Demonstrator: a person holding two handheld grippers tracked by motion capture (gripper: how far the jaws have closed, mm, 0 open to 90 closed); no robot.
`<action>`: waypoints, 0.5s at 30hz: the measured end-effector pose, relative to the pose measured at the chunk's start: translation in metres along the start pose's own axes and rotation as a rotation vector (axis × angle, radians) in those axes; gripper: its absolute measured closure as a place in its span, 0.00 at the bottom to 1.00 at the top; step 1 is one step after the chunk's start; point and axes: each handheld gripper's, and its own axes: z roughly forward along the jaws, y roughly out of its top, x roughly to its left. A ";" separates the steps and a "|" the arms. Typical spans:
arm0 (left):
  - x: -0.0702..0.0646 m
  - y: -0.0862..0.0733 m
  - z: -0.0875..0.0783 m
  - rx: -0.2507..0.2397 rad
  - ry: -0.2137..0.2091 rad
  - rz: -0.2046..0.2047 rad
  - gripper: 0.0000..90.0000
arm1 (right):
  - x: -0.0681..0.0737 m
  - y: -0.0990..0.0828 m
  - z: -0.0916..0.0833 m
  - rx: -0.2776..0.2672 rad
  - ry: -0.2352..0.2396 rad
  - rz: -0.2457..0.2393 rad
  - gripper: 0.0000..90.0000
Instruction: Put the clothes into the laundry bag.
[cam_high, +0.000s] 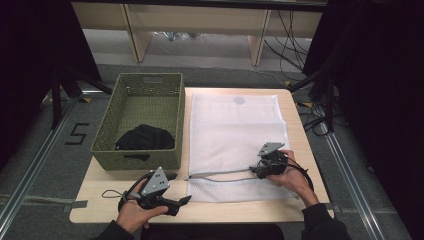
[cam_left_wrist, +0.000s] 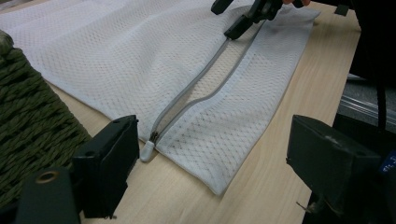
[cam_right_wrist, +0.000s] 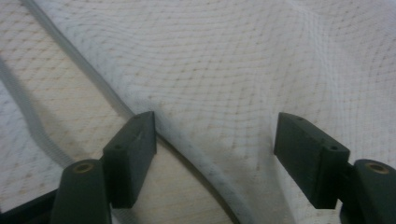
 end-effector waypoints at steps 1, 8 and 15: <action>-0.001 -0.001 0.000 0.001 0.001 -0.009 0.19 | 0.000 0.001 0.000 0.018 0.008 0.062 0.44; 0.000 -0.001 -0.001 0.000 0.001 -0.015 0.19 | -0.010 -0.001 0.001 0.011 -0.021 0.081 0.66; -0.001 -0.001 -0.001 0.000 0.000 -0.012 0.19 | -0.010 0.003 0.002 0.024 0.020 0.079 0.86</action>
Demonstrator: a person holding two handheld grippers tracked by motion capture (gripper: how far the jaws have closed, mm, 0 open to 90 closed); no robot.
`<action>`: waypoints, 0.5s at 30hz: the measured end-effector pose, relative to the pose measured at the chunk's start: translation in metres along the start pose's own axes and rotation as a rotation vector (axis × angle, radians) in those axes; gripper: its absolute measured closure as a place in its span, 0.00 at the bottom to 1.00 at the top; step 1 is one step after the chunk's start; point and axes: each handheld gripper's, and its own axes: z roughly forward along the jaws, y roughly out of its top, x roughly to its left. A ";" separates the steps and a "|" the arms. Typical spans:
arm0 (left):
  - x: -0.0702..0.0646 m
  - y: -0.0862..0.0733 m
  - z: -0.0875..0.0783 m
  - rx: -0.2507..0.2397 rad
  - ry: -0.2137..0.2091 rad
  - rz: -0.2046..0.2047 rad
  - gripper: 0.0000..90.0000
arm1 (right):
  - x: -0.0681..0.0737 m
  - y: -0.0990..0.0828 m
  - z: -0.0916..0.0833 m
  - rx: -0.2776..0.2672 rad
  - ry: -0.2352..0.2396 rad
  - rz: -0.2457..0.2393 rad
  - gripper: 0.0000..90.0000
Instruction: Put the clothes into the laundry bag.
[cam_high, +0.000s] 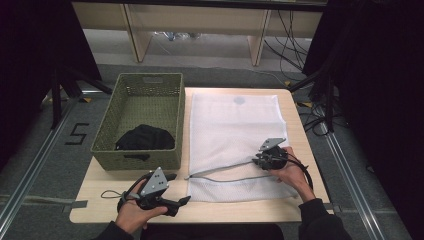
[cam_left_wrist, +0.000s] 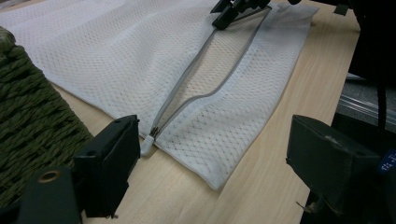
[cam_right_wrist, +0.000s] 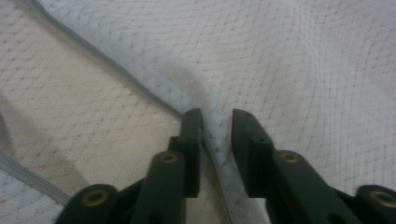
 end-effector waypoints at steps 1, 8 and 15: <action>0.000 0.000 0.000 0.004 0.002 0.003 0.19 | 0.001 0.001 0.000 0.010 -0.011 -0.018 0.89; 0.001 0.001 -0.003 -0.007 -0.004 0.012 0.21 | 0.003 0.005 0.002 0.011 -0.002 -0.073 0.99; 0.004 0.003 -0.002 -0.019 0.000 -0.017 0.21 | 0.003 0.010 -0.009 -0.022 -0.027 -0.082 1.00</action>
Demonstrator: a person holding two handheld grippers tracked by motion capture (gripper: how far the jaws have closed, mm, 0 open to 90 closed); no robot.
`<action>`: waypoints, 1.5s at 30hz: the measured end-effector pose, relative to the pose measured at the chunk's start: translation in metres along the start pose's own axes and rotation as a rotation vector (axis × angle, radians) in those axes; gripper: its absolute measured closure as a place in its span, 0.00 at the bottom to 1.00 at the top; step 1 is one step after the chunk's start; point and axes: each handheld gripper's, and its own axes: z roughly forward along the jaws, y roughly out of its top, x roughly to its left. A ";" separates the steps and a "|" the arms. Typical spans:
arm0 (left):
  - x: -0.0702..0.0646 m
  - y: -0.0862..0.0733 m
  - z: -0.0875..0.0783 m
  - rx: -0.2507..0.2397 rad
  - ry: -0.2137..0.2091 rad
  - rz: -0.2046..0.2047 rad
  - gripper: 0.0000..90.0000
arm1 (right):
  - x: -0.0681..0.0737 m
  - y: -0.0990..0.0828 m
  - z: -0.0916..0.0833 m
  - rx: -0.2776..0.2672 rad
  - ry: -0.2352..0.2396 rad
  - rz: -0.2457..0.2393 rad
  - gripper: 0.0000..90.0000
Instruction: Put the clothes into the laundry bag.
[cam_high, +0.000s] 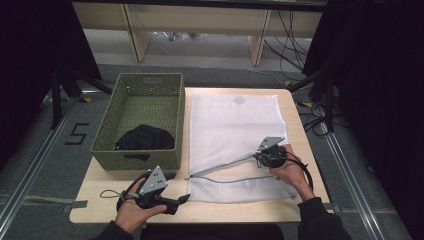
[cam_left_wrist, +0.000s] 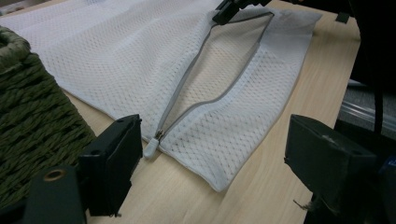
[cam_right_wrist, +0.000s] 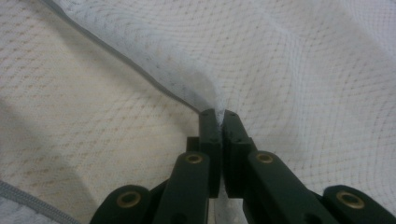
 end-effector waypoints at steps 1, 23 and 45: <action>0.002 0.000 0.000 0.009 0.006 0.017 0.21 | -0.001 0.001 -0.001 -0.010 -0.007 -0.010 1.00; 0.070 0.082 -0.047 0.027 0.199 -0.013 0.19 | -0.003 0.014 -0.019 -0.067 -0.010 -0.026 1.00; 0.185 0.083 0.033 0.555 0.207 -0.115 0.26 | -0.001 0.018 -0.022 -0.071 -0.011 -0.051 1.00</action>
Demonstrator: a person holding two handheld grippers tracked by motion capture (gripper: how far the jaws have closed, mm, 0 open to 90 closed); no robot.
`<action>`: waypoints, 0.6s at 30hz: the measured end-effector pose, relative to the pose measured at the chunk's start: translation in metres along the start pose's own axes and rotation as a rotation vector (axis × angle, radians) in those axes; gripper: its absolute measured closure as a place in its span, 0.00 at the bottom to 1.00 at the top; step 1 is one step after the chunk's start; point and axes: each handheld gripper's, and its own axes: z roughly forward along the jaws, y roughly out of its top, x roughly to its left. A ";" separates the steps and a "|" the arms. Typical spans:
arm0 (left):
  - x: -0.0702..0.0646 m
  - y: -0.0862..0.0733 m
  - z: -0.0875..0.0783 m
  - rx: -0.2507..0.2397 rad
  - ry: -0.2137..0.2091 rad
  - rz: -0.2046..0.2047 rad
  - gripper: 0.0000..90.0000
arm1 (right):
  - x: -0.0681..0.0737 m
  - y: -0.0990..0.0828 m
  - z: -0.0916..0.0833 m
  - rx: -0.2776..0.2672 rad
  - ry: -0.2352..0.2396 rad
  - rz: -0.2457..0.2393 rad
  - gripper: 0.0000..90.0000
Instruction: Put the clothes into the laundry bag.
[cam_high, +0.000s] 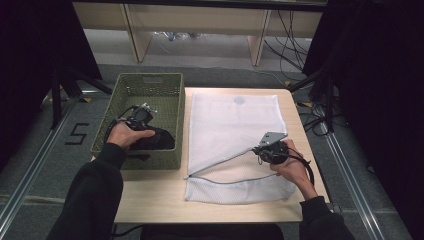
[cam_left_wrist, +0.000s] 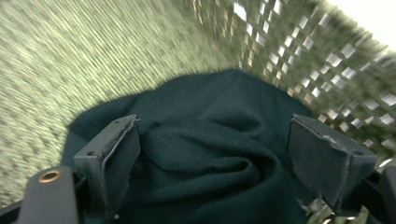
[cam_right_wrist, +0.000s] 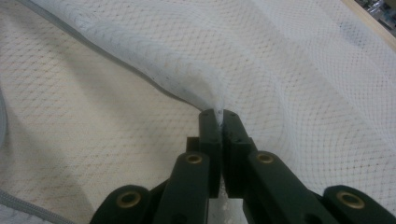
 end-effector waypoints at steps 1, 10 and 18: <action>0.004 0.004 0.006 0.081 -0.007 0.026 0.37 | 0.000 0.000 0.000 -0.004 0.000 -0.002 1.00; 0.019 0.023 0.007 0.023 0.135 -0.019 0.85 | 0.000 -0.001 -0.001 0.000 -0.004 0.004 1.00; 0.047 0.009 0.002 -0.076 0.099 -0.201 0.71 | 0.000 -0.001 -0.001 0.009 -0.001 -0.007 1.00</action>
